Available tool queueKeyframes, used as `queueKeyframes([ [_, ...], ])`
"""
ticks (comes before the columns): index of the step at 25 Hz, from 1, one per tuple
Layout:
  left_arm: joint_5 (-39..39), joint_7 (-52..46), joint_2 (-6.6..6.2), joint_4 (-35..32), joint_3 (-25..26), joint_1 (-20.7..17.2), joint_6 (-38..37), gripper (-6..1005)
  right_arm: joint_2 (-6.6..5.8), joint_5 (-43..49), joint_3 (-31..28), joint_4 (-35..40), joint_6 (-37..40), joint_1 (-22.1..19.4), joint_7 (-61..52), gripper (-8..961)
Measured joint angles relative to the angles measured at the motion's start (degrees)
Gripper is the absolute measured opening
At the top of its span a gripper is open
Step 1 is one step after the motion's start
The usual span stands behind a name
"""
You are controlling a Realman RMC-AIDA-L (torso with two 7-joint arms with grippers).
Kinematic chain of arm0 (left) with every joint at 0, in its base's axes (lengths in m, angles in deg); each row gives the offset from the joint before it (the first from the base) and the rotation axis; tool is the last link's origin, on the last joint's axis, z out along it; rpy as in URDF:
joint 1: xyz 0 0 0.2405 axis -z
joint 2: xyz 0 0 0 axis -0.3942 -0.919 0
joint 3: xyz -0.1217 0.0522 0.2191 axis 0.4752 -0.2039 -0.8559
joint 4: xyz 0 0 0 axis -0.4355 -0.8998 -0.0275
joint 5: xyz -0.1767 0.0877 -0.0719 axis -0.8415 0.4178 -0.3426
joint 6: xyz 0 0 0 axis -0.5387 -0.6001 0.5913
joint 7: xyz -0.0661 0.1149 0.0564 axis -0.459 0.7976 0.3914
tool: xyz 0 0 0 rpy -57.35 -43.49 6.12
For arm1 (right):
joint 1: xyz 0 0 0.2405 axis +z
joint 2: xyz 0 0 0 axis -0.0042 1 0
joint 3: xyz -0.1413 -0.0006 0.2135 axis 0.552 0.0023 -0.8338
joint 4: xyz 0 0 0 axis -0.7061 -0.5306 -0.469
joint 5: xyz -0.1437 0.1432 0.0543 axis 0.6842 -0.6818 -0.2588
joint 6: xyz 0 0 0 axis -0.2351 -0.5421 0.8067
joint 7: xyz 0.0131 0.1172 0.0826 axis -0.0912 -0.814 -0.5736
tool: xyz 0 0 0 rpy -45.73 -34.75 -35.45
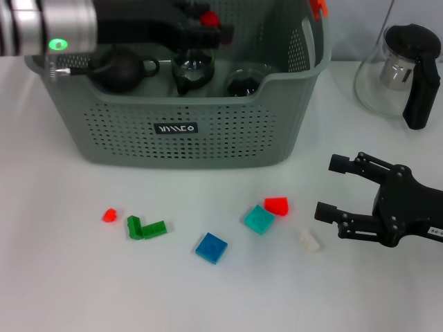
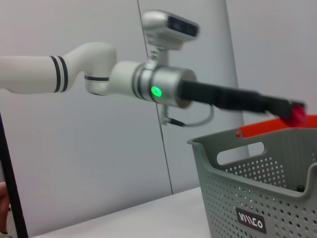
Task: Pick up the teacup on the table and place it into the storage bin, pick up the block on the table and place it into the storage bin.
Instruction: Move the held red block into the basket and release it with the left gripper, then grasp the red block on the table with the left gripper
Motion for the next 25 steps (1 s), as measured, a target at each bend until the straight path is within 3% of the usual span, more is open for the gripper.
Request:
queueKeyframes([
  [5,5.1,-1.0,1.72,0.8,-7.3,0.0,13.2,655,0.00,0.0,0.0,0.0,0.0,0.1,0.0,946],
  [11,9.9,-3.3,3.88,2.2,-9.2,0.6,21.5,657,0.15,0.0,0.0,0.0,0.0,0.4,0.0,946],
  [16,9.8,-6.1,4.00,-0.3,-8.8,0.1,20.1,658,0.04,-0.1,0.0,0.0,0.1,0.5,-0.2,946],
  [19,7.6,-6.7,4.15,-3.2,-7.1,-2.2,16.7,659,0.02,-0.1,0.0,0.0,0.1,0.5,-0.1,946],
  [24,-2.8,-3.2,3.73,-6.5,-1.1,-8.5,3.3,855,-0.07,-0.1,0.0,0.0,0.1,0.6,-0.1,946],
  [25,-3.9,-1.5,3.68,-6.5,0.6,-9.5,0.6,854,-0.10,-0.1,0.0,0.0,0.2,0.6,-0.1,946],
])
